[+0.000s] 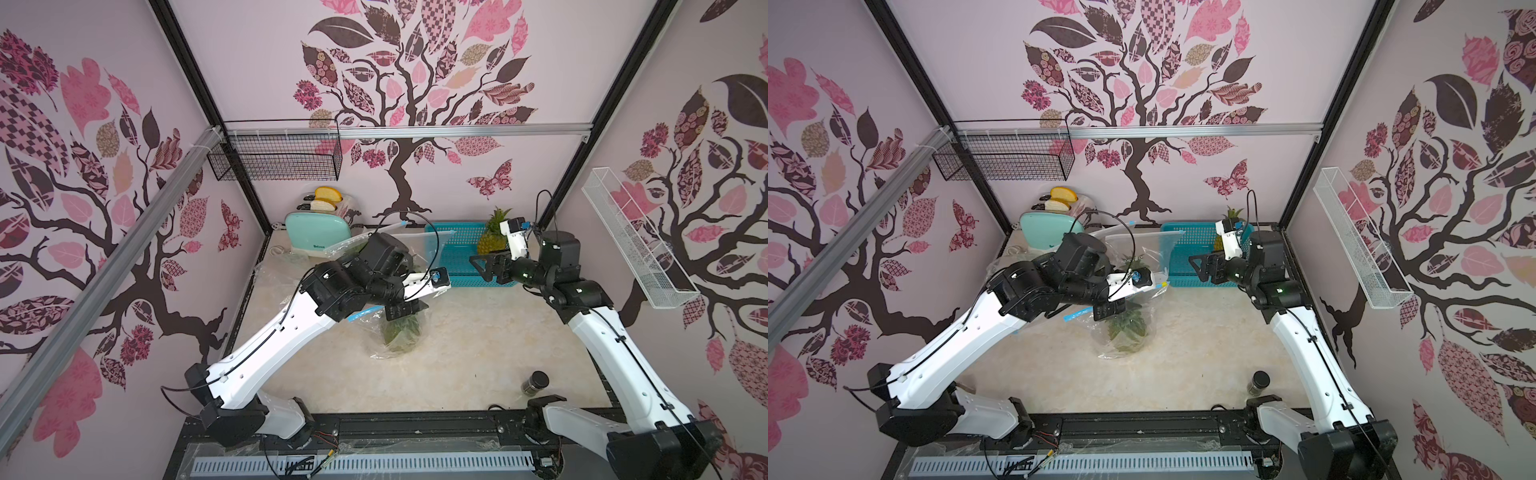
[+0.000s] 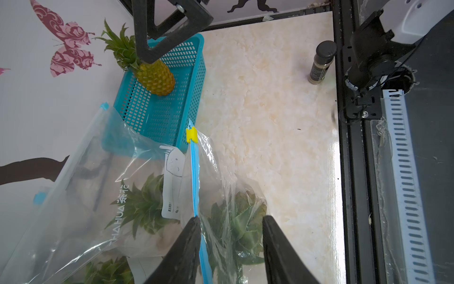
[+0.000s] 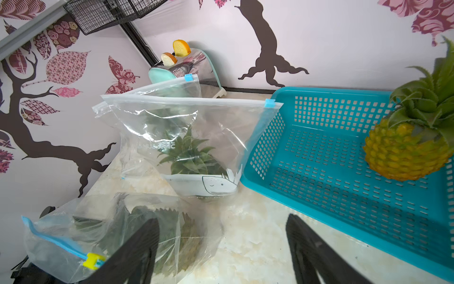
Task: Open the zip-top bag and take out the pineapple
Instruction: Place the zipper food storage bag at the center of the board.
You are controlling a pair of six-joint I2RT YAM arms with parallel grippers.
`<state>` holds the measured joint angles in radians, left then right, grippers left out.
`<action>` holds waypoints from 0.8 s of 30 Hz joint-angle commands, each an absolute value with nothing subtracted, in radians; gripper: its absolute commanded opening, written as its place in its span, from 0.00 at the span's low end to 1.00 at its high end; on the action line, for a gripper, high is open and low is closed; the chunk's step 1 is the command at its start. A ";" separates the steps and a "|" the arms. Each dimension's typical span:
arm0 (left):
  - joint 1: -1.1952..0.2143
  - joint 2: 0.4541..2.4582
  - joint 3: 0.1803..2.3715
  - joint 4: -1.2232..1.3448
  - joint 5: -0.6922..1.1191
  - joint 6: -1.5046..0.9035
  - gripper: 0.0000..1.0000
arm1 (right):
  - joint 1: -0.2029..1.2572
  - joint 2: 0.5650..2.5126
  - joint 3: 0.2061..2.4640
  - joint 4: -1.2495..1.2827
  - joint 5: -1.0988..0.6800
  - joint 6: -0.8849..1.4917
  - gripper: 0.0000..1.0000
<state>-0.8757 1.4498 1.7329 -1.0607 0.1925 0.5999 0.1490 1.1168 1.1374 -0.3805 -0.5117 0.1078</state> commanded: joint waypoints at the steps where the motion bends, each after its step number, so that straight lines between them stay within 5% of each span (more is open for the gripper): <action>1: -0.870 1.515 1.768 -1.044 0.209 0.611 0.43 | 0.146 1.120 1.139 -0.401 -0.550 0.091 0.82; 9: -0.855 1.602 1.804 -1.029 0.203 0.626 0.29 | 0.159 1.115 1.137 -0.425 -0.530 0.038 0.81; 16: -0.844 1.568 1.748 -0.974 0.164 0.608 0.02 | 0.216 1.109 1.122 -0.434 -0.563 -0.007 0.81; 18: -0.841 1.546 1.730 -0.956 0.161 0.606 0.03 | 0.221 1.105 1.115 -0.429 -0.568 -0.012 0.81; 24: -0.841 1.523 1.750 -0.956 0.148 0.591 0.31 | 0.226 1.110 1.120 -0.437 -0.568 -0.020 0.81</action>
